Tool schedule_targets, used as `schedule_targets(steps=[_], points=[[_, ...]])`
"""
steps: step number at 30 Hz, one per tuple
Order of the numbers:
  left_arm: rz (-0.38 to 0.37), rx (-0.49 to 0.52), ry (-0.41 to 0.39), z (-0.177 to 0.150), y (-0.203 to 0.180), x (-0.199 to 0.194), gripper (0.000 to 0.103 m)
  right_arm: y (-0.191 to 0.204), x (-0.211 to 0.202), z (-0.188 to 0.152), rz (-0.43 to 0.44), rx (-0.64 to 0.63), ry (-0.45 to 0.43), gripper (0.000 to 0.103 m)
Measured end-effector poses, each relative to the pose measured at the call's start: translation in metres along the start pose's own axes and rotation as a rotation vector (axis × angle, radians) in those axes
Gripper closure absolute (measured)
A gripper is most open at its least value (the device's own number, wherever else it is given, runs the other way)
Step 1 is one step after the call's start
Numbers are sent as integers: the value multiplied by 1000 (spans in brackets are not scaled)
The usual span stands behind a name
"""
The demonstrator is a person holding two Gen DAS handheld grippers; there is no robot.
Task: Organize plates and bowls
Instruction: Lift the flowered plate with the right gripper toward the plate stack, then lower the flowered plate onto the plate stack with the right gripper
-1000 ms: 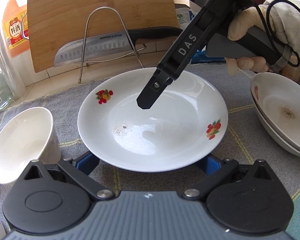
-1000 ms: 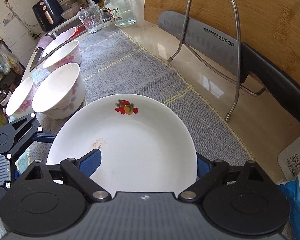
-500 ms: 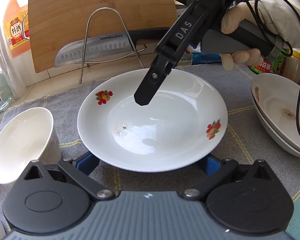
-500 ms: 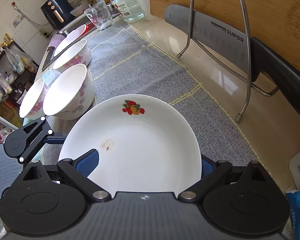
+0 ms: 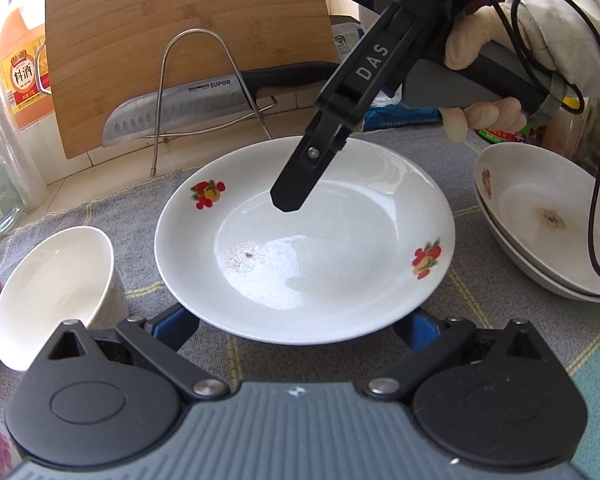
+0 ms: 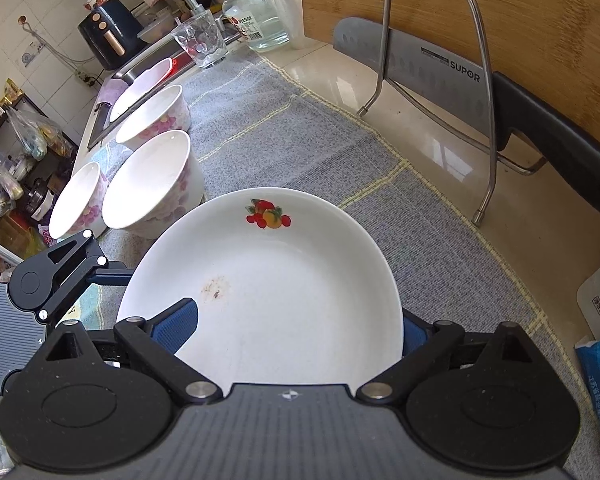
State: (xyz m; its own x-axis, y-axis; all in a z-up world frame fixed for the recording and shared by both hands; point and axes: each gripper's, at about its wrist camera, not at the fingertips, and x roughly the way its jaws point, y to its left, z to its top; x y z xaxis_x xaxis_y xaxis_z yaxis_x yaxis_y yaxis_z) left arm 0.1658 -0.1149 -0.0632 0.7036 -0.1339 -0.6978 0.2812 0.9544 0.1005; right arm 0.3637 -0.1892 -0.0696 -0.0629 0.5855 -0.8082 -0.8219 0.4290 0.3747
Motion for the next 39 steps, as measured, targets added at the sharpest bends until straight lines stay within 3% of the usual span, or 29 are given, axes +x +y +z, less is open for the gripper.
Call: schedule_targets(steps=[15, 39], points=[[-83, 101, -44, 14, -12, -38, 1, 31, -45, -34, -91, 56, -80, 2], [-340, 327, -61, 22, -61, -45, 1, 57, -115, -153, -283, 307, -218, 2]])
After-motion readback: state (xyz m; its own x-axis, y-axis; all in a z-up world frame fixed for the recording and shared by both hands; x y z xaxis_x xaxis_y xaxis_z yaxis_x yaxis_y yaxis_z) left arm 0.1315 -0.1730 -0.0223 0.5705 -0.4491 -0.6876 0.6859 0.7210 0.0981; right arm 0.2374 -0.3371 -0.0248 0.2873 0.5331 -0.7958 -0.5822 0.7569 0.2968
